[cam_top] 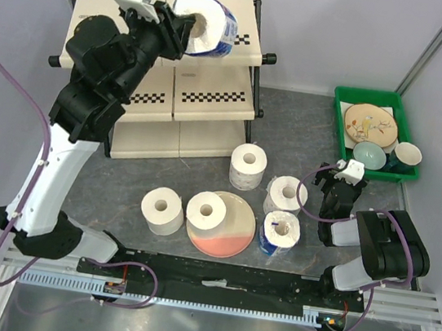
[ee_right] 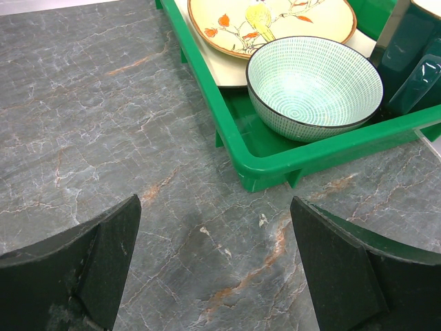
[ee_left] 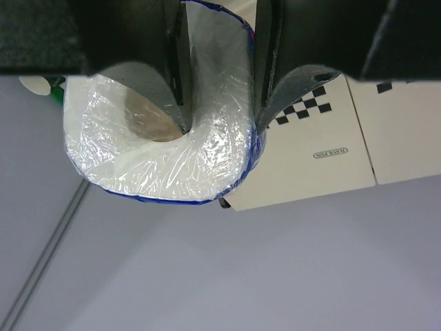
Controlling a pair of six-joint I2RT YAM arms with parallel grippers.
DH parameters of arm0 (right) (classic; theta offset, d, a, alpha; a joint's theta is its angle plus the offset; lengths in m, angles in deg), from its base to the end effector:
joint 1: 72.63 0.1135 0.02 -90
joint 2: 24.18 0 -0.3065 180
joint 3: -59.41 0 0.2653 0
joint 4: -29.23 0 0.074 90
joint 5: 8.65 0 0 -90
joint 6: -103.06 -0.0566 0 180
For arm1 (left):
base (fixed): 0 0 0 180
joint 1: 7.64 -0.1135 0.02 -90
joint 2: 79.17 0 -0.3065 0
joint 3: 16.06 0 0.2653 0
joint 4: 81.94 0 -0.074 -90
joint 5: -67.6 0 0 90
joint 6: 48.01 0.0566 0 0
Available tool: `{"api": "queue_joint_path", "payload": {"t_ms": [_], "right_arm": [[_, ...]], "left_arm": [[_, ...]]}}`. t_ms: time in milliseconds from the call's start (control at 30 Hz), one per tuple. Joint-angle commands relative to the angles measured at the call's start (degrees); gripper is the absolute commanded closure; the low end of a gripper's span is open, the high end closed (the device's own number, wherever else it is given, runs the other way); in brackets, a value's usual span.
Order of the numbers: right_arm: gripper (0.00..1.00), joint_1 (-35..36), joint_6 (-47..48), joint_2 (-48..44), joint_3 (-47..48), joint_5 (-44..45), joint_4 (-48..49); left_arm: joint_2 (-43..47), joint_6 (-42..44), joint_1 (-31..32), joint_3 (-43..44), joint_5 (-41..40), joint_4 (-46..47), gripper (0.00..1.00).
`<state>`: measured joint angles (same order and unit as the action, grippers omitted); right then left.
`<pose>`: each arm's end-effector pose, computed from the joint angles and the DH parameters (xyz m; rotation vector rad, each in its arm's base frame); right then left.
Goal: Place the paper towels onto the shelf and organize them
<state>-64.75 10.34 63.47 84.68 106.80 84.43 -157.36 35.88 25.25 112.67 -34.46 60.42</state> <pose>0.2555 0.0108 0.1690 0.2551 1.6701 -0.2376 0.2180 -0.1269 0.6472 0.1387 1.3566 -0.4317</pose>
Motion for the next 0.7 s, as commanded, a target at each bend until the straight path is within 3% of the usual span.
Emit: {"api": "queue_joint_path", "payload": {"t_ms": [0,133,333,667], "right_arm": [[0.02,0.03,0.17,-0.12,0.63,0.03,2.04],[0.02,-0.06,0.17,-0.12,0.71,0.04,1.96],[0.02,0.03,0.09,-0.12,0.63,-0.05,1.95],[0.02,0.03,0.17,-0.12,0.62,-0.05,1.95]], "left_arm": [[-3.54,6.37,0.16,8.44,-6.31,2.61,0.67],[-6.18,10.06,-0.27,11.34,-9.47,2.52,0.66],[-8.29,8.76,-3.52,14.6,-12.73,-2.58,0.66],[-9.08,1.19,-11.96,12.31,-1.67,-4.25,0.66]]}}
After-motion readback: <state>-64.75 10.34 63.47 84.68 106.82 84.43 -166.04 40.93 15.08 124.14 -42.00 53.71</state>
